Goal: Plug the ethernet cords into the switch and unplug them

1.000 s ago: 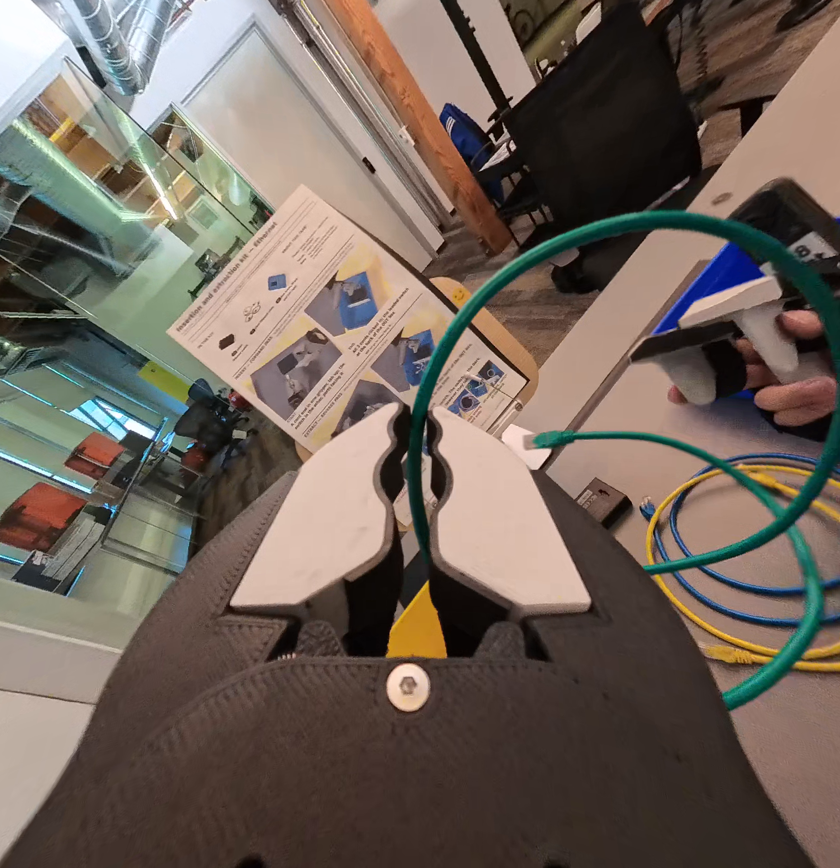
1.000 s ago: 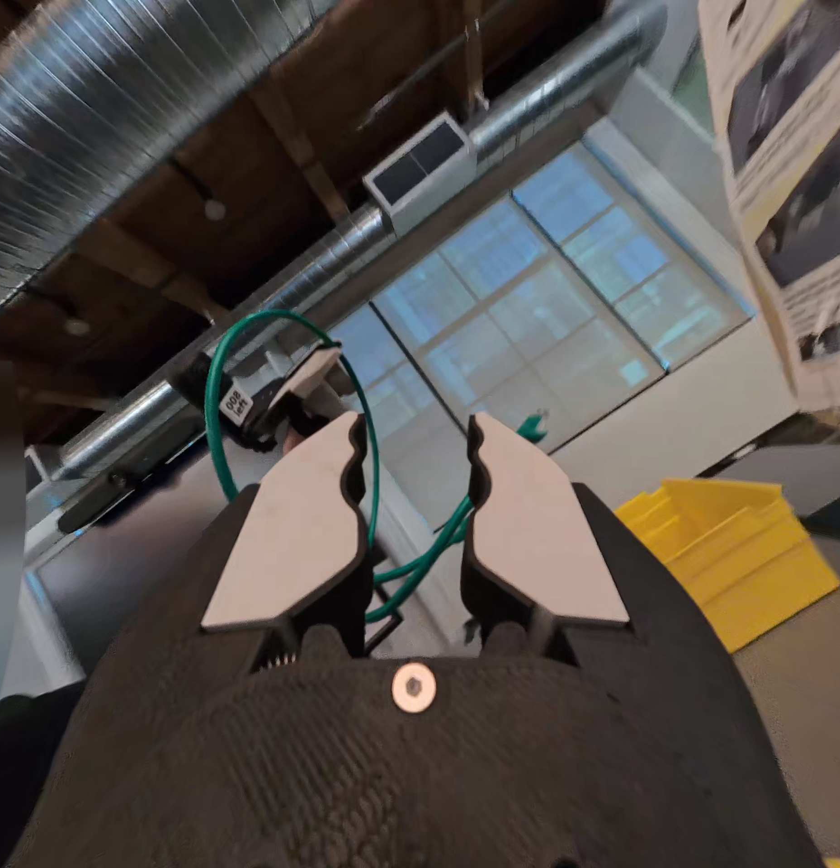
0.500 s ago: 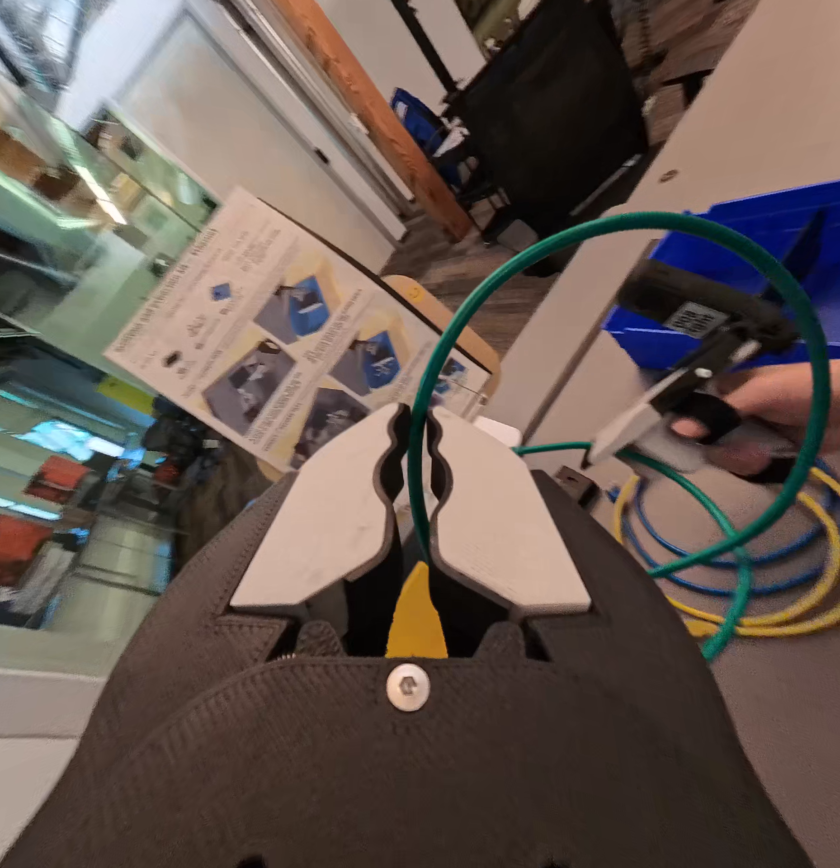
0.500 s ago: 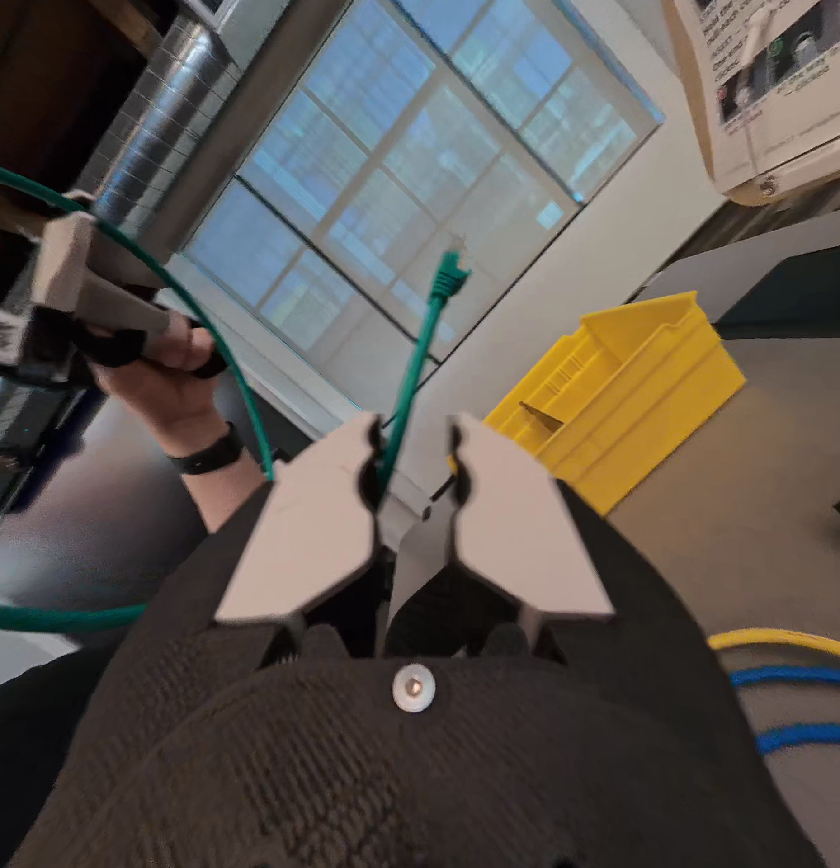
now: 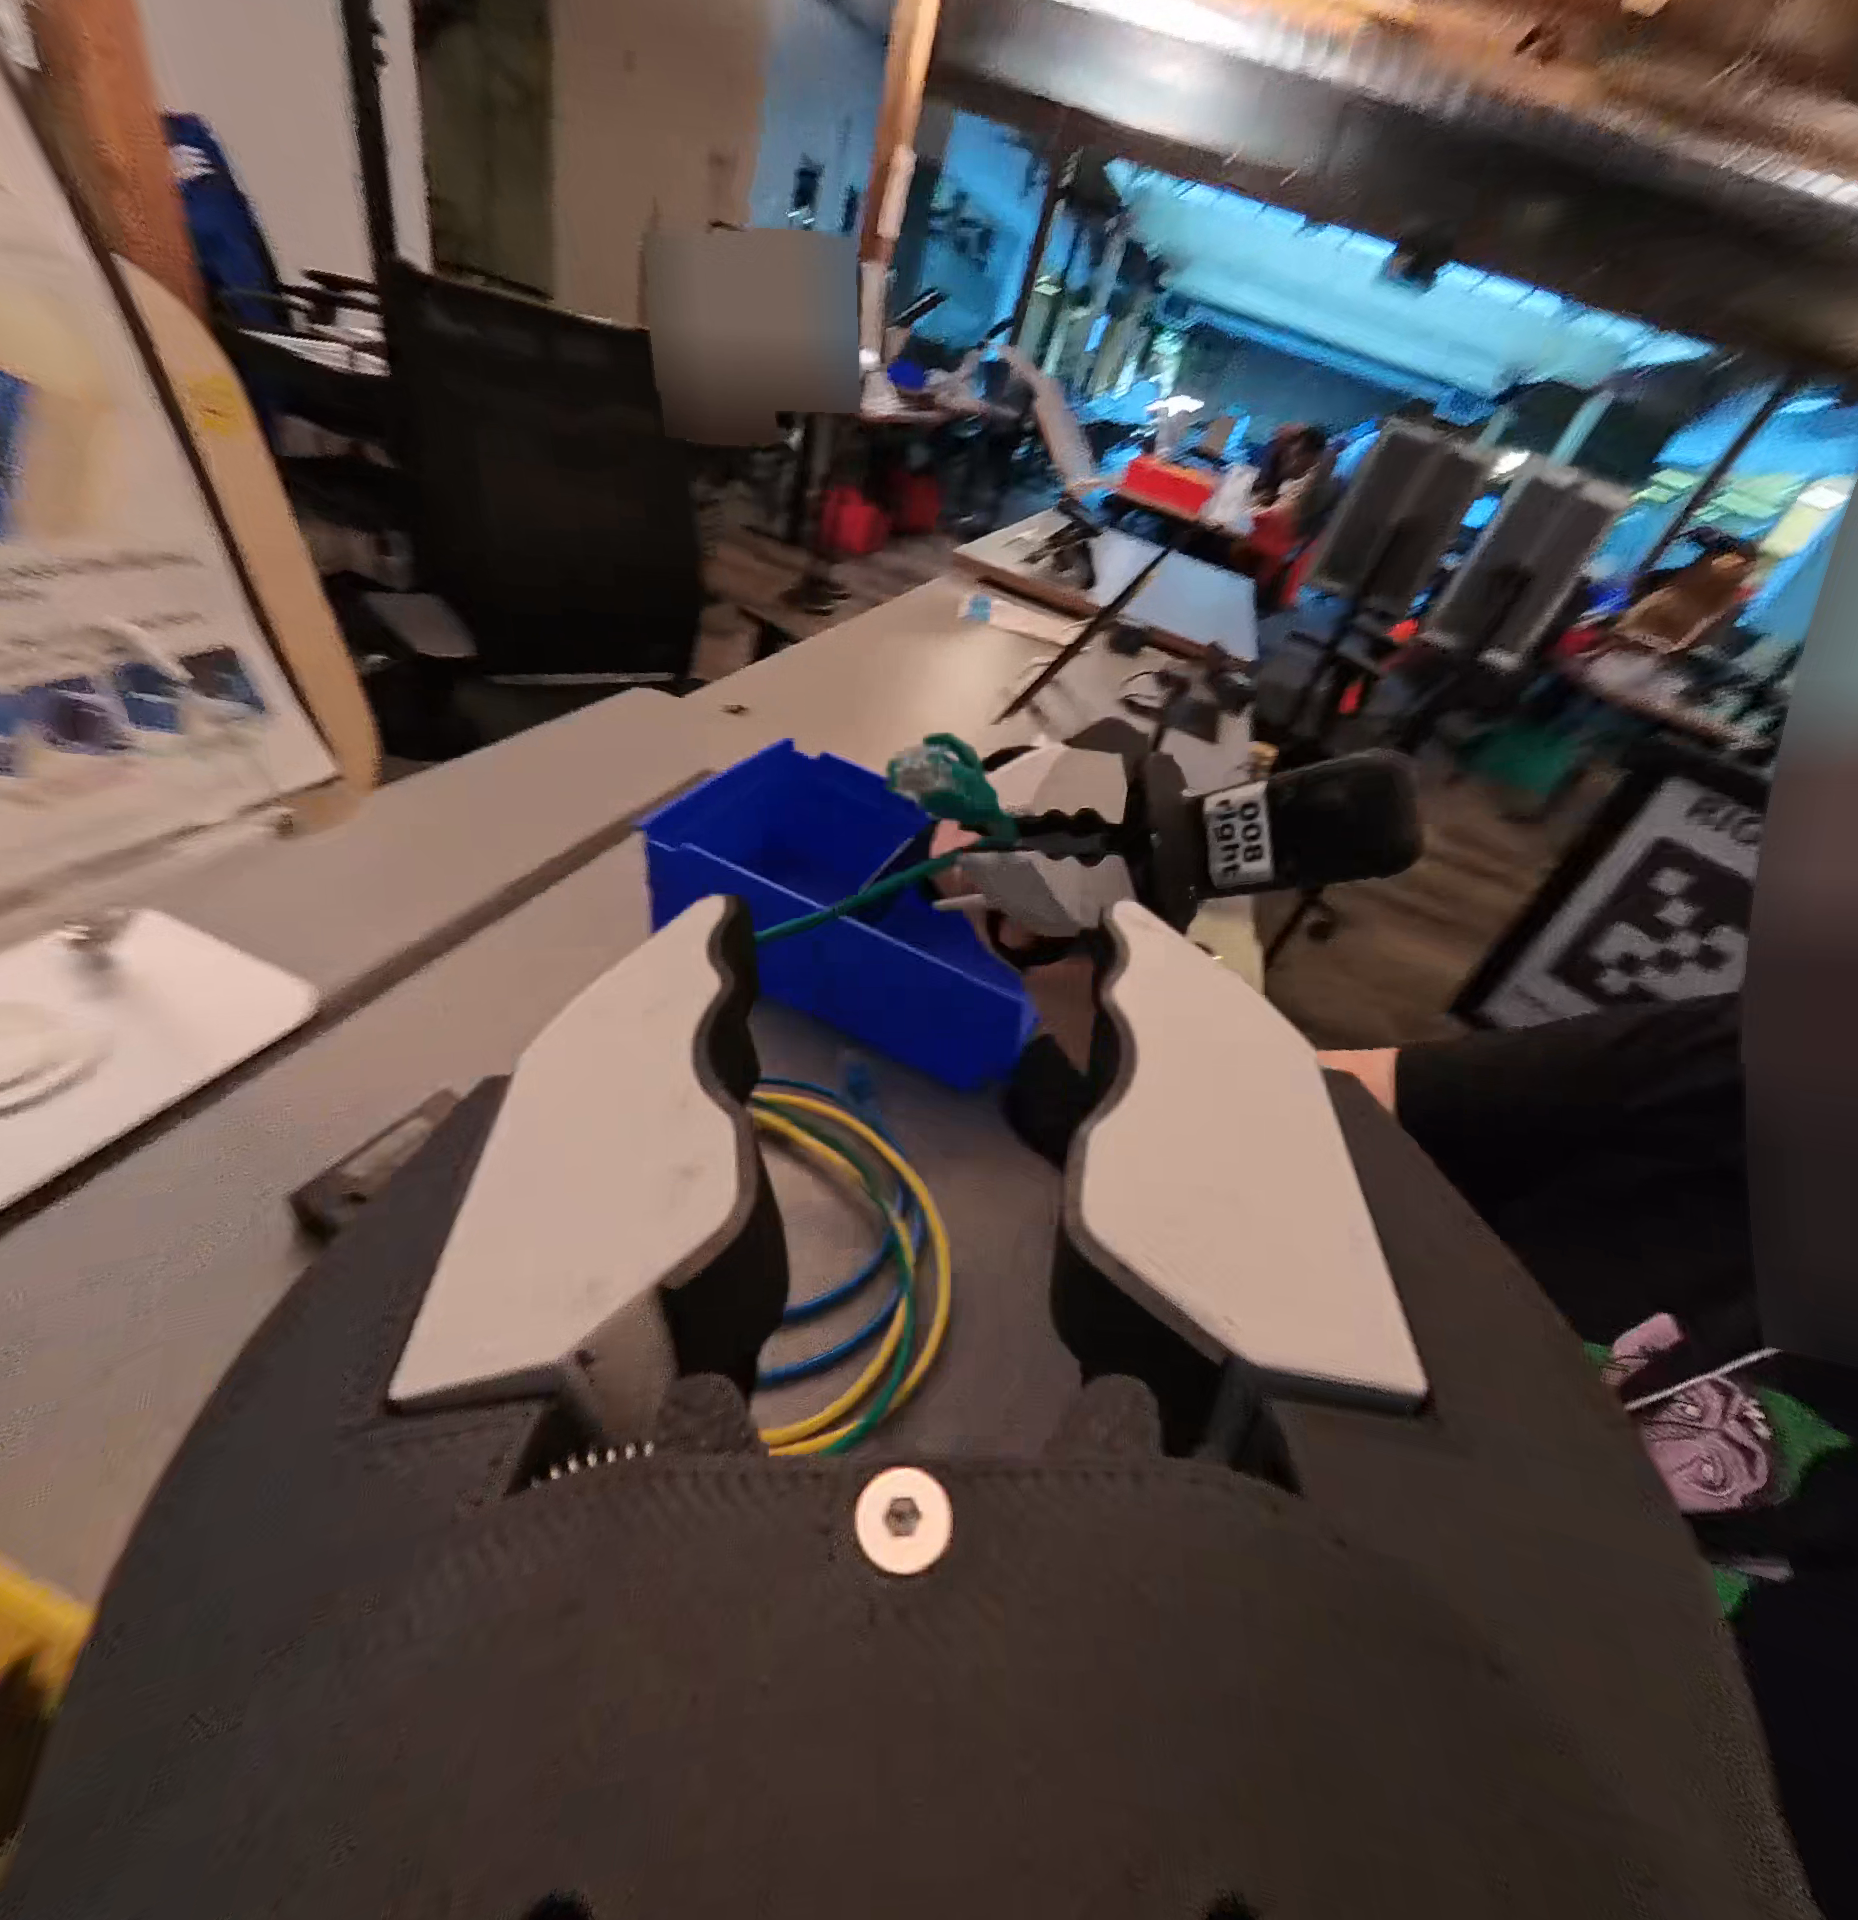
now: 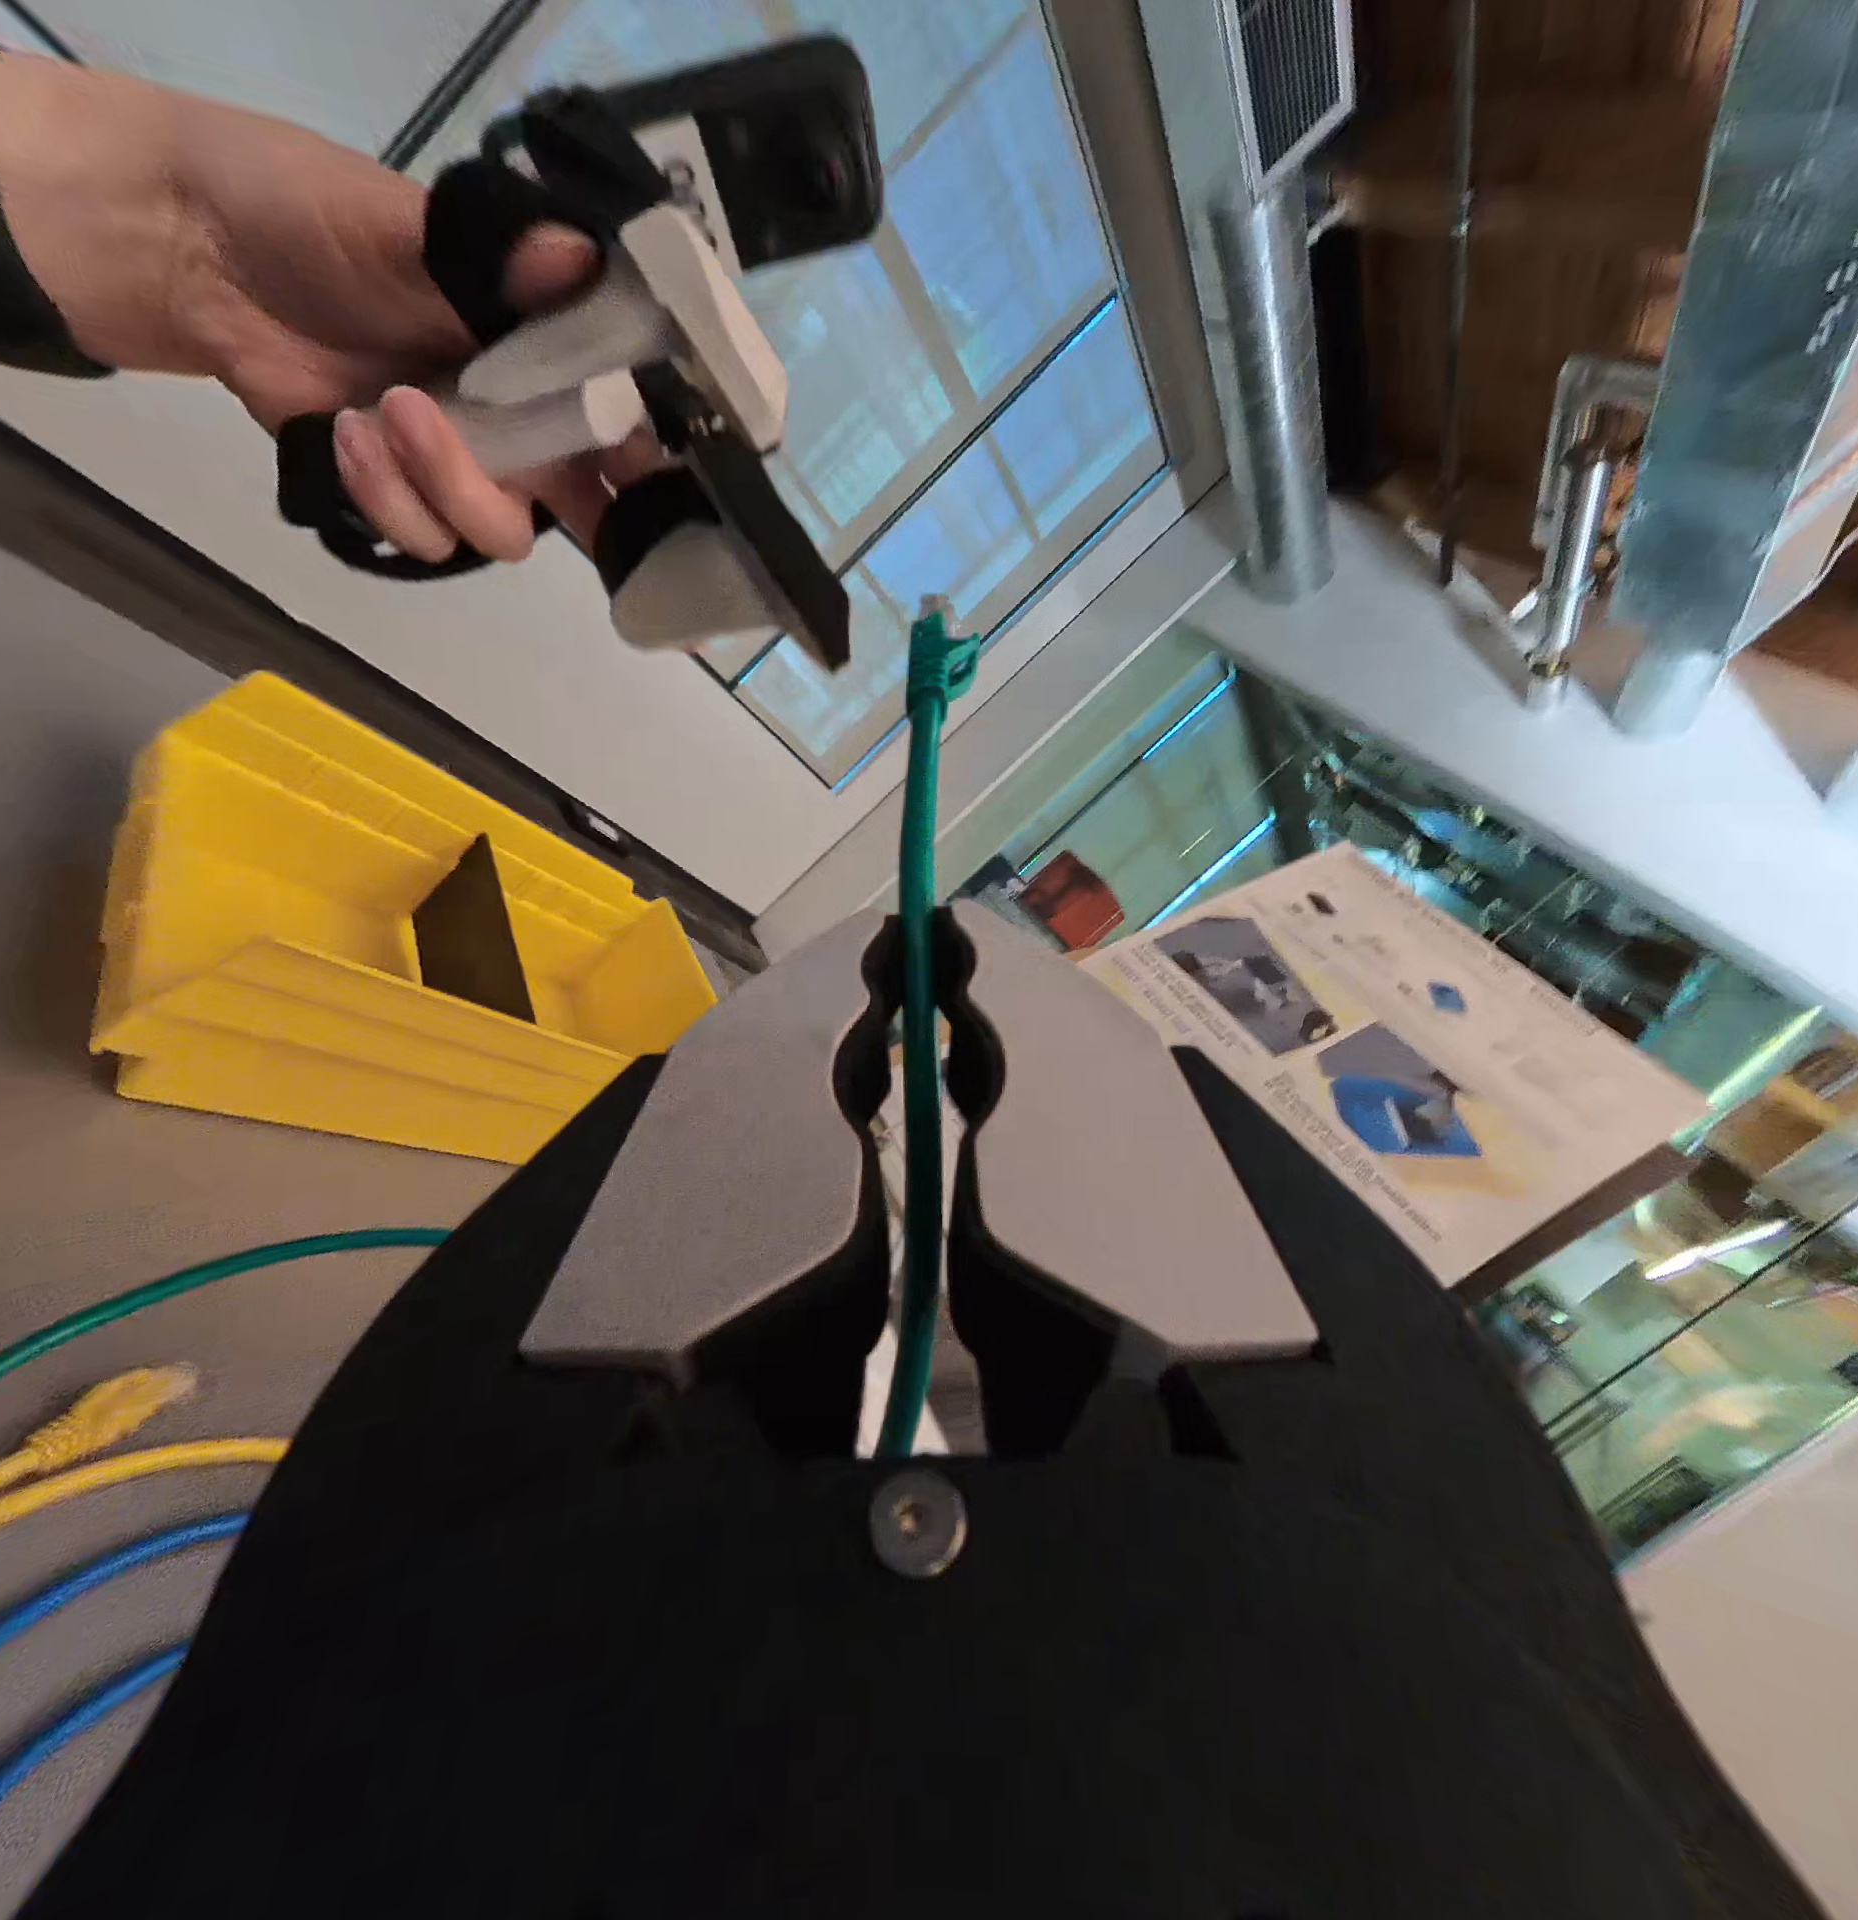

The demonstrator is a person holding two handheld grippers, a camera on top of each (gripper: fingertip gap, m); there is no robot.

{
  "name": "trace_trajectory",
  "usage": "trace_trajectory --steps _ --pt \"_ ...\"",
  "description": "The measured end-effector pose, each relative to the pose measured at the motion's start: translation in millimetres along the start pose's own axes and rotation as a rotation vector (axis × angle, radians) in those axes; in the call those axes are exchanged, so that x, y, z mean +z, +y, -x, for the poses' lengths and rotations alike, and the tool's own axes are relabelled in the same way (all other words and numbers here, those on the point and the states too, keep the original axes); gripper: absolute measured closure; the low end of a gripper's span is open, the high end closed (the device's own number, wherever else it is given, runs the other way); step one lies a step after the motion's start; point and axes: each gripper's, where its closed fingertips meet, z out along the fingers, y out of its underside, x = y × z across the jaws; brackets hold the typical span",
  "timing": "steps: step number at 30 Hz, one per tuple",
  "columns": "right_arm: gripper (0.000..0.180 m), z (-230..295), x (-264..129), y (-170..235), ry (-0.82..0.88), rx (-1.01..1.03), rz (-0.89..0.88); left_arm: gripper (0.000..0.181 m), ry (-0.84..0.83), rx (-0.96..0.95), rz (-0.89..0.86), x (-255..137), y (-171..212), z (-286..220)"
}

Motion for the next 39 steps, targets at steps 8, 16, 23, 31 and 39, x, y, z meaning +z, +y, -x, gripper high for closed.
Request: trace_trajectory --steps 8,16,23,31,39 --pt "0.173 25 0 -3 -0.077 -0.147 -0.019 0.165 0.164 -0.042 -0.015 29 18 -9" --pt "0.154 14 6 4 -0.052 0.090 -0.058 0.170 0.075 0.046 -0.078 26 8 13" --pt "0.132 75 31 -36 -0.468 0.920 -0.242 0.169 0.181 0.052 -0.233 20 -9 4" --pt "0.150 23 23 -3 -0.313 1.199 -0.398 0.169 0.257 0.102 -0.120 42 21 -4" --pt "0.161 30 20 -8 -0.405 1.074 -0.293 0.169 0.272 0.148 -0.064 49 33 -8"
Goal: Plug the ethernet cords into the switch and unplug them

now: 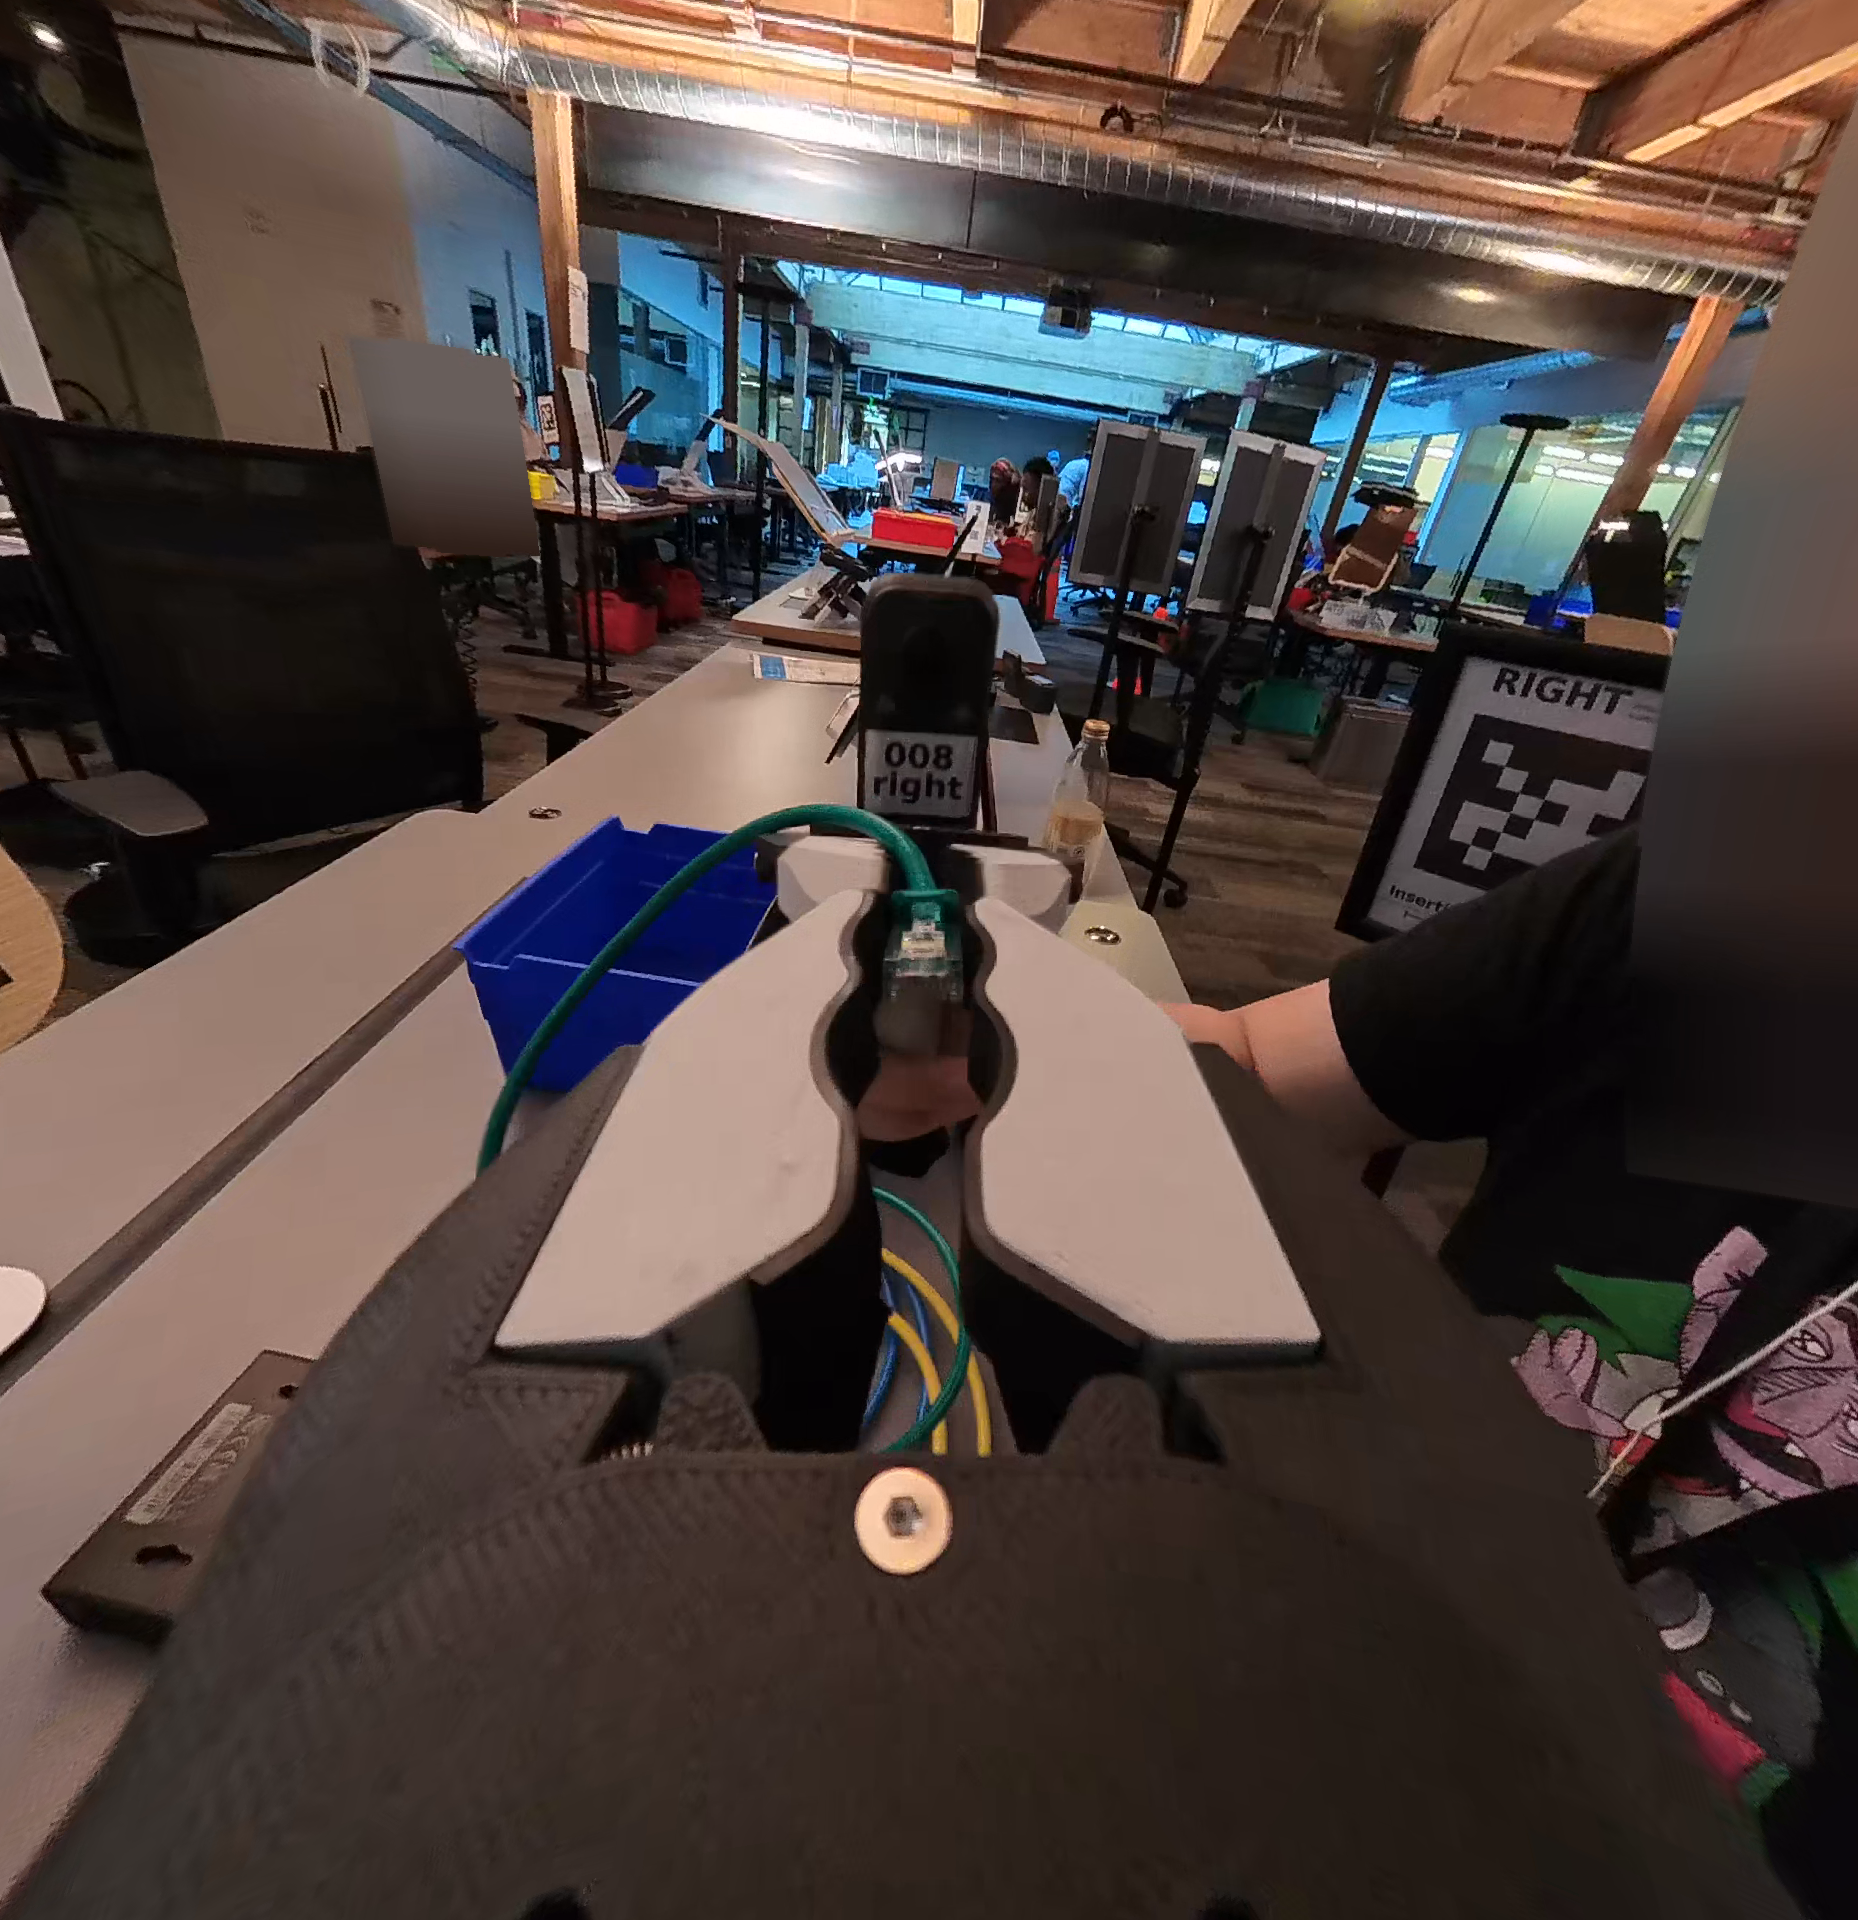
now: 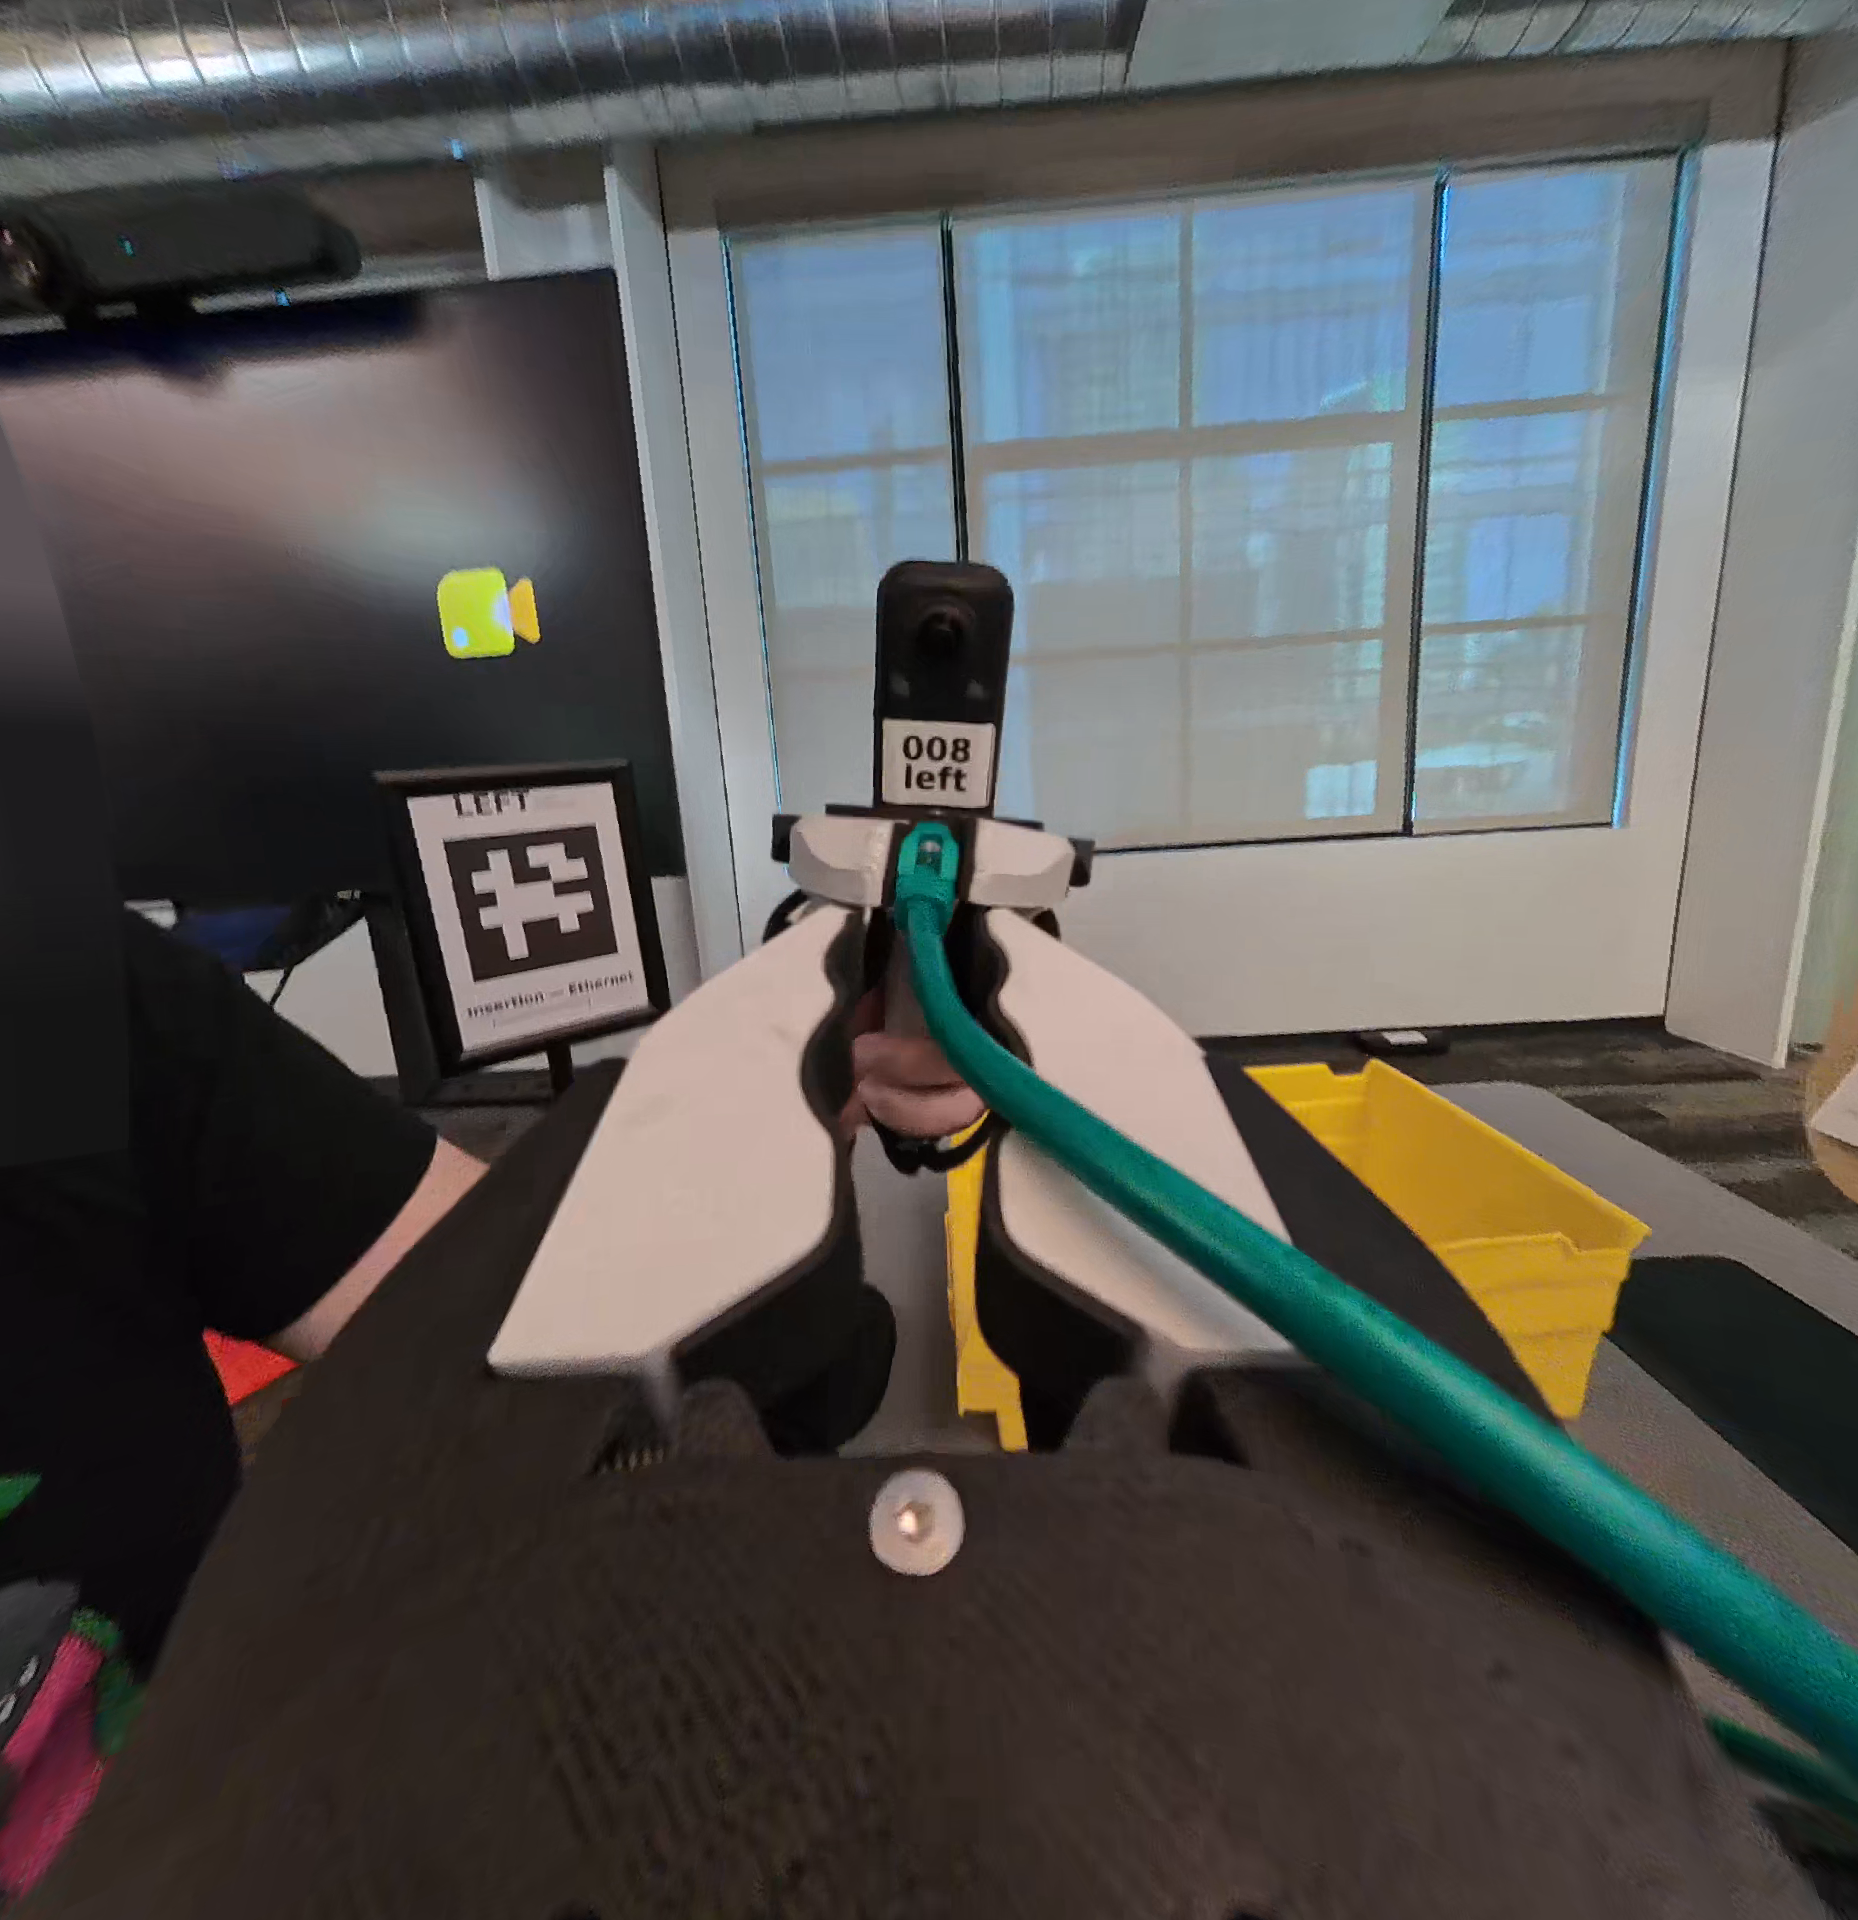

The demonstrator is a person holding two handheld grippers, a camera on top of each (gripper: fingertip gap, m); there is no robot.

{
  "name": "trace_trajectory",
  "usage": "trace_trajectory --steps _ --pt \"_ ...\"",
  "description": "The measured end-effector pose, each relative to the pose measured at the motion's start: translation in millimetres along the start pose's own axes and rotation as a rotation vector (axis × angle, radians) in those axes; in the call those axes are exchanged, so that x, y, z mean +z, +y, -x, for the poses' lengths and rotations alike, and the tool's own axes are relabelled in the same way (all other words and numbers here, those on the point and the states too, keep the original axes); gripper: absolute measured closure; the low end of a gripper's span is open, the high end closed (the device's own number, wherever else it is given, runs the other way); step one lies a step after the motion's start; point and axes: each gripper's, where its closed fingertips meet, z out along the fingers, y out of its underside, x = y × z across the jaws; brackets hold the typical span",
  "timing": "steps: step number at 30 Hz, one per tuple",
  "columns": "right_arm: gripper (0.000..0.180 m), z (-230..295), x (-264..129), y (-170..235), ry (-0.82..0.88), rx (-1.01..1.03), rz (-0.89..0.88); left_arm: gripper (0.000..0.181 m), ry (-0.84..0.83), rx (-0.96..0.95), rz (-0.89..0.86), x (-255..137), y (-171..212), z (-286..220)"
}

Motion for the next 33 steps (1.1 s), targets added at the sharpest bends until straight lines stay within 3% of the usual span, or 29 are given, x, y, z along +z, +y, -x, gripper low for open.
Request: trace_trajectory --steps 2,18,33 --pt "0.170 1.9 -0.3 1.5 -0.002 -0.021 0.023 0.169 0.007 0.011 0.011 0.8 0.9 -2.6" --pt "0.164 7.7 1.1 2.7 -0.063 0.035 0.026 0.169 0.003 0.068 0.061 -1.9 5.4 -5.8" --pt "0.173 1.7 -3.0 5.2 -0.017 -0.077 0.085 0.169 -0.008 0.071 0.090 -0.8 10.4 -3.7"
